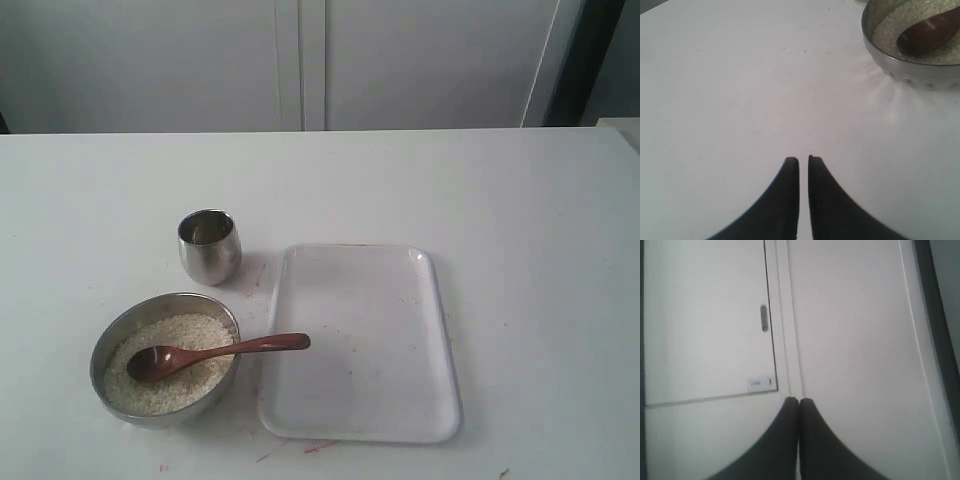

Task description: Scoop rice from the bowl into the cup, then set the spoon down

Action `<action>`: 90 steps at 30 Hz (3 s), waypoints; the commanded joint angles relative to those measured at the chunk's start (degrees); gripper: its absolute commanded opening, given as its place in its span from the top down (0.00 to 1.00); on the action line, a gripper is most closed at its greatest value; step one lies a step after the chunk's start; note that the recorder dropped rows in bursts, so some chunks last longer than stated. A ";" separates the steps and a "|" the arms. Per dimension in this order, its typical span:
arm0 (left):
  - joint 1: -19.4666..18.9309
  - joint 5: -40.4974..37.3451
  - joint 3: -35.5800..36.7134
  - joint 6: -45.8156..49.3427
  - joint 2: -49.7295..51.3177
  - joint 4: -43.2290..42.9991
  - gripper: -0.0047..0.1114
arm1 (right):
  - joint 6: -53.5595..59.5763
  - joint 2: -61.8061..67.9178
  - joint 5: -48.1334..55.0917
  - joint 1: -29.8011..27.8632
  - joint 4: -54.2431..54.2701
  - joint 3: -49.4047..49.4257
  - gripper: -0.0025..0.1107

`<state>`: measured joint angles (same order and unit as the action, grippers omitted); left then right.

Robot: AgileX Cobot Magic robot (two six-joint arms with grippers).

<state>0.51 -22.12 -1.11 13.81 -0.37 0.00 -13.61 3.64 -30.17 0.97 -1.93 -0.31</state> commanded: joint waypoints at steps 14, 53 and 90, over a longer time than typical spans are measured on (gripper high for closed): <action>0.22 -2.77 0.53 -0.33 0.37 0.32 0.84 | -38.55 -0.13 -8.12 -0.32 -9.32 -16.59 0.98; 0.22 -2.77 0.53 -0.33 0.37 0.32 0.84 | -12.85 32.57 58.23 11.40 -8.34 -64.56 0.98; 0.22 -2.77 0.53 -0.33 0.37 0.32 0.84 | 46.04 71.45 89.91 15.72 33.24 -75.64 0.98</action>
<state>0.51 -22.12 -1.11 13.81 -0.37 0.00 26.65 72.84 57.53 15.10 30.08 -75.50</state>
